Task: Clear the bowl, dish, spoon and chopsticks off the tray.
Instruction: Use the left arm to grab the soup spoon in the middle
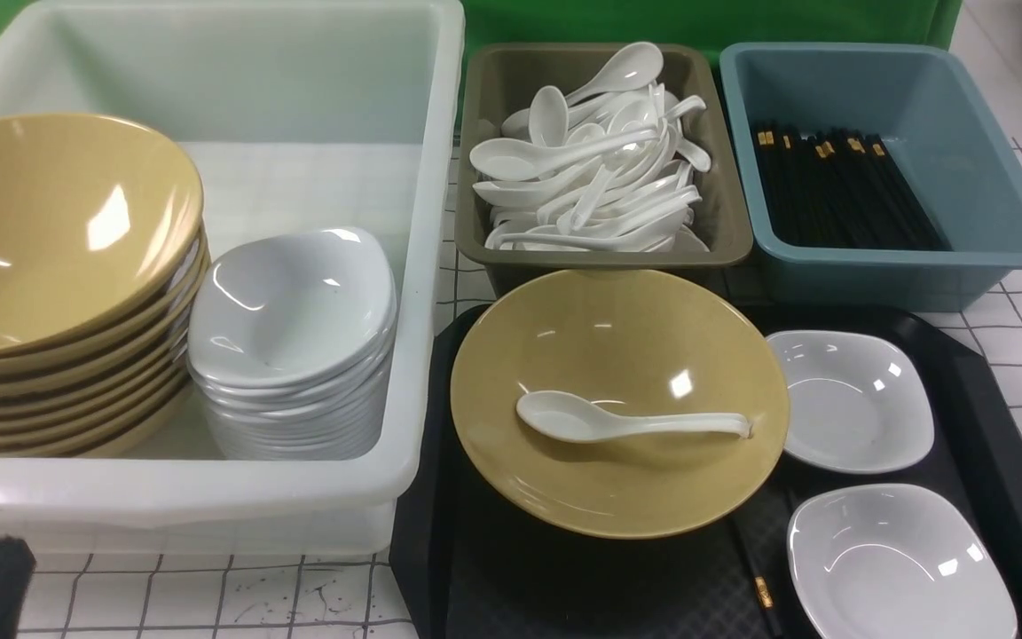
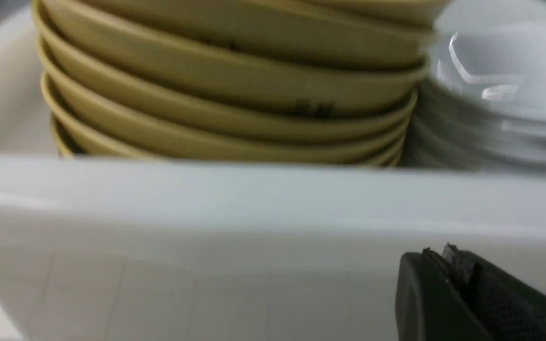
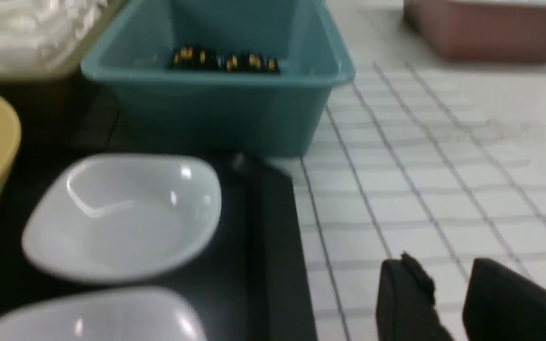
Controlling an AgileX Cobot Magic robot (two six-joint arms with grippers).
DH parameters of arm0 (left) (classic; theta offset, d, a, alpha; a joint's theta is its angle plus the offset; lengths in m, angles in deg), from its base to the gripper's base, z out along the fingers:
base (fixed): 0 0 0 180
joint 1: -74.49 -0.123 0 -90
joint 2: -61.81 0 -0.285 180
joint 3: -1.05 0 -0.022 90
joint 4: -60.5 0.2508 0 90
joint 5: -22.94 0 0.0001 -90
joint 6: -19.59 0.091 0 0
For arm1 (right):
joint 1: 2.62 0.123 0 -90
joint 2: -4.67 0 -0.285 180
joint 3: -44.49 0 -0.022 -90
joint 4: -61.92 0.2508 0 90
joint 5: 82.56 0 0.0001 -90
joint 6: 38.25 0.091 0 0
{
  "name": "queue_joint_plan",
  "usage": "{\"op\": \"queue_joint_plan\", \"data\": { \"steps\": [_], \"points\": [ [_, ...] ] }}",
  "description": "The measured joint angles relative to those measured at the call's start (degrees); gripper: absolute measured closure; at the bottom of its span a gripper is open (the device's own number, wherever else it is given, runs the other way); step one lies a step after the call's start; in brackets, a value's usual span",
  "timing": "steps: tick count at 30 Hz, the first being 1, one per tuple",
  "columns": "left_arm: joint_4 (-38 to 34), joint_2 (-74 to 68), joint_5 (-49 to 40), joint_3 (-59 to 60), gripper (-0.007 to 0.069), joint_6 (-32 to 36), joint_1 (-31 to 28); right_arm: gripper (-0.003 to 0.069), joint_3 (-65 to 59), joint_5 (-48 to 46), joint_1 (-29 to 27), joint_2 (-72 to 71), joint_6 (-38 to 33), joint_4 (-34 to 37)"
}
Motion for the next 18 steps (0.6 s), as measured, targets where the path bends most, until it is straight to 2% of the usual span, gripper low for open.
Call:
{"op": "queue_joint_plan", "data": {
  "steps": [3,6,10,12,14,16,18],
  "points": [
    [-0.4,0.0,9.2,0.0,0.0636,-0.4,0.0,0.0423,-0.1,10.6,0.0,0.0,0.5,0.0],
    [-0.4,0.0,20.0,0.0,0.0636,-1.3,0.0,0.0423,-0.1,26.5,0.0,0.0,3.6,0.0],
    [-0.9,0.0,35.4,0.0,0.0636,-3.0,0.0,0.0423,-0.1,44.6,0.0,0.0,15.4,0.2],
    [-2.0,0.0,41.0,0.0,0.0636,-4.0,0.0,0.0423,-0.1,49.5,0.0,0.0,17.2,0.3],
    [-2.4,0.0,43.0,-0.9,0.0636,-4.4,0.0,0.0424,0.1,51.2,0.0,-0.1,18.2,0.3],
    [-2.2,-0.2,40.9,-4.2,0.0636,-4.3,0.0,0.0433,1.1,49.0,0.0,-0.1,18.6,0.2],
    [-1.4,-3.7,33.7,-12.9,0.0636,-4.1,0.0,0.0482,6.6,39.6,0.0,0.3,18.4,-0.5]
  ]
}}
